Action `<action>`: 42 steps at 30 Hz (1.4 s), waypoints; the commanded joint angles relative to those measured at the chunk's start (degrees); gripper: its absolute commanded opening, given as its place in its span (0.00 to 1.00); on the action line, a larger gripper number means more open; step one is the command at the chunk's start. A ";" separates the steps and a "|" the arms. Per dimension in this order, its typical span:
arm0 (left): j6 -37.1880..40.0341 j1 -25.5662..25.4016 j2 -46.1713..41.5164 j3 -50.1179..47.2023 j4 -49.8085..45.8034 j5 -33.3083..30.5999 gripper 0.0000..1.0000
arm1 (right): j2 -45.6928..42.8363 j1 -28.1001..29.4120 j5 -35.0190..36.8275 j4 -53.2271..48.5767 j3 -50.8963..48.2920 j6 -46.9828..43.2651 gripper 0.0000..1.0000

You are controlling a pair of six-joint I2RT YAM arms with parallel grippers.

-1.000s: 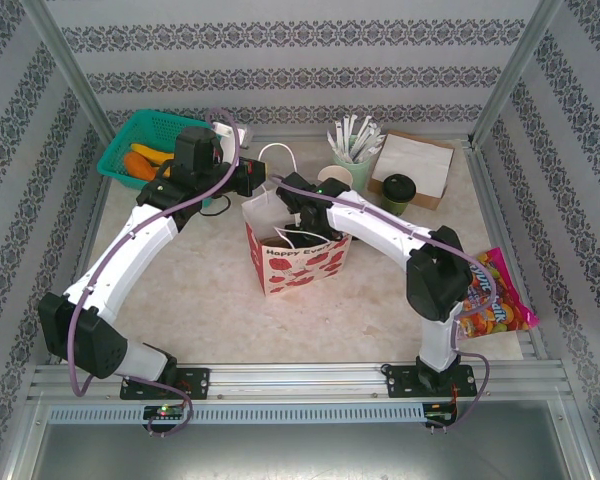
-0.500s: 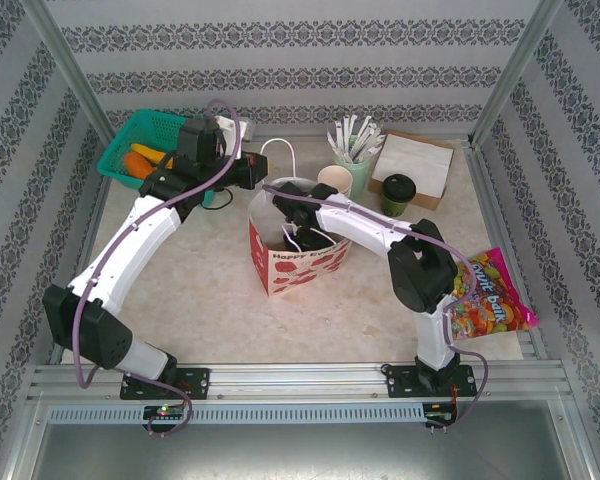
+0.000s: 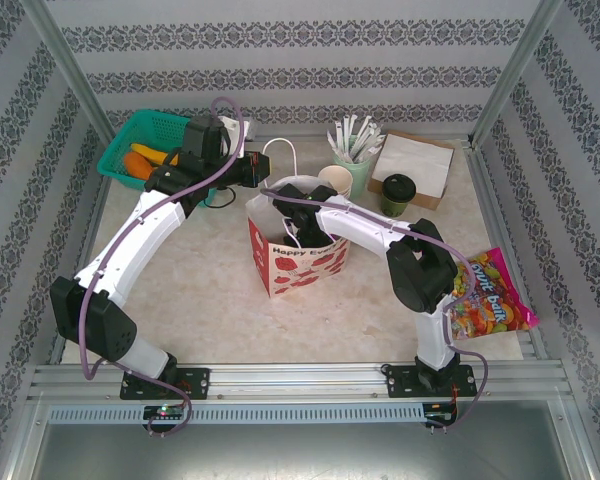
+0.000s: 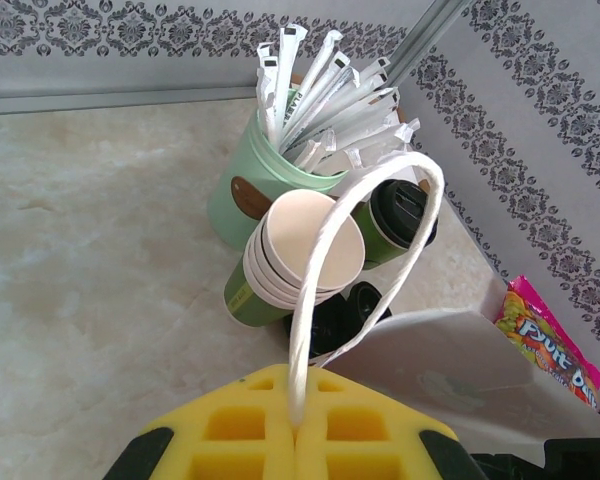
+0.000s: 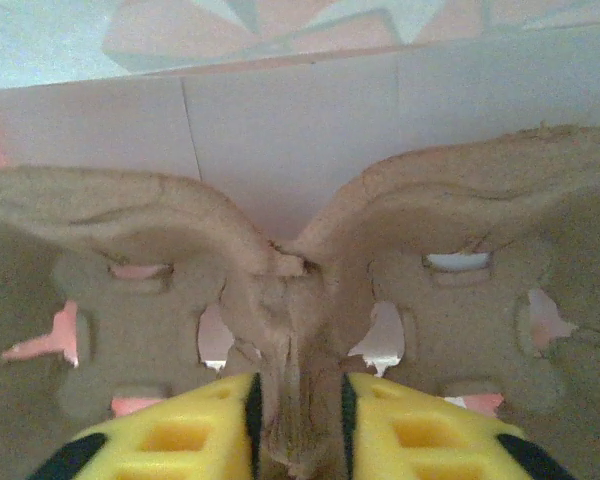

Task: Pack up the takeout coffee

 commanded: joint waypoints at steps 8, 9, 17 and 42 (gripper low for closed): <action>0.30 0.73 1.01 2.42 -2.96 0.80 0.00 | -6.89 0.85 -1.83 -0.25 0.30 -1.84 0.71; 0.56 0.79 1.02 2.52 -3.13 1.04 0.00 | -7.35 0.89 -1.86 -0.38 0.22 -2.00 0.76; 1.52 0.79 1.20 2.81 -3.81 1.32 0.00 | -9.02 1.17 0.15 -1.29 -0.12 -2.17 0.80; 2.97 0.79 1.40 3.14 -5.08 2.48 0.00 | 0.73 0.62 -2.17 -4.59 0.03 -2.96 0.00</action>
